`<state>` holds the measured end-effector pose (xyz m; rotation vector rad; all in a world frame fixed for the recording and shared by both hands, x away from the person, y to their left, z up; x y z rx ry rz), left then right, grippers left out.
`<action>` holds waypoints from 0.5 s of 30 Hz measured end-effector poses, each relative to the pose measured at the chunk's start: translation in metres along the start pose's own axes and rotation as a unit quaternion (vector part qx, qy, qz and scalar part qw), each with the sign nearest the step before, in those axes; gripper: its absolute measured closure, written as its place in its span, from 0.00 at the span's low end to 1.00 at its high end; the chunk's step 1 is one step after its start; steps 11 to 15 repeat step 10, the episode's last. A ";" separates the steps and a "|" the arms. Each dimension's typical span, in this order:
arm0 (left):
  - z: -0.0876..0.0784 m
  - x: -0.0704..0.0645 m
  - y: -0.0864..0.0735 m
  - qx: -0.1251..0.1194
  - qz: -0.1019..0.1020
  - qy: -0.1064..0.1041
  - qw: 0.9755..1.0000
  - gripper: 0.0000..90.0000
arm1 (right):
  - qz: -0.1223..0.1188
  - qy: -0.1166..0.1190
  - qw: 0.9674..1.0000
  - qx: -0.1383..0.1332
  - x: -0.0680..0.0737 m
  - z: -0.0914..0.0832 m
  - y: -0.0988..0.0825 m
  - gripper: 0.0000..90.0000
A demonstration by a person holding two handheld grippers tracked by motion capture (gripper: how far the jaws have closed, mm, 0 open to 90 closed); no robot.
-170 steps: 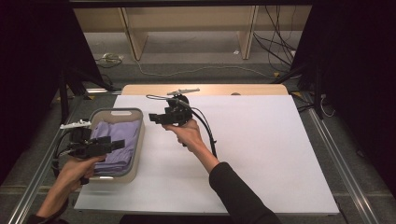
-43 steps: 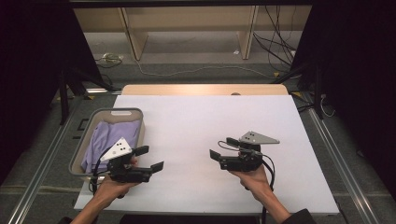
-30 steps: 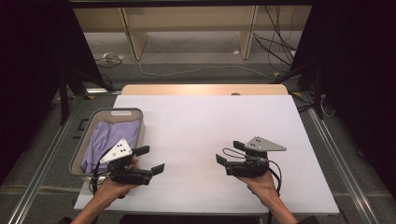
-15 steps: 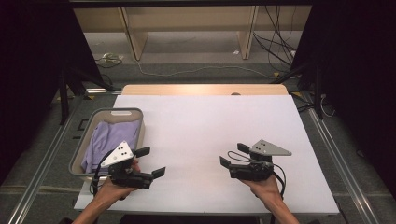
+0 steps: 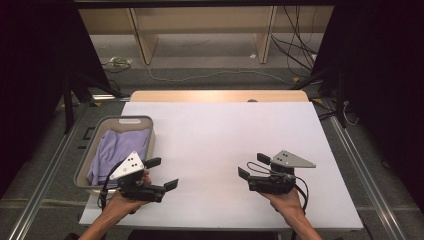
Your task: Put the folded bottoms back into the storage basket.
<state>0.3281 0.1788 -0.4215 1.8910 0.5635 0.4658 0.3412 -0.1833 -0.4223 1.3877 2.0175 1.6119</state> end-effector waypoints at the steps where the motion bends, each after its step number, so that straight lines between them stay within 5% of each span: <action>1: 0.000 0.000 0.000 -0.001 0.000 0.001 1.000 0.06 | 0.000 0.000 1.000 -0.001 0.000 0.000 0.001 0.18; 15: 0.001 0.000 0.000 0.000 0.000 0.001 1.000 0.06 | 0.001 0.001 1.000 -0.003 0.000 0.001 0.001 0.18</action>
Point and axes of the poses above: each handheld gripper's, and its own axes: z roughly forward along the jaws, y roughly out of its top, x roughly to its left, the point moved 2 cm from there along z, roughly forward along the jaws, and after that the axes turned 13 degrees about z, right-handed, at the moved point
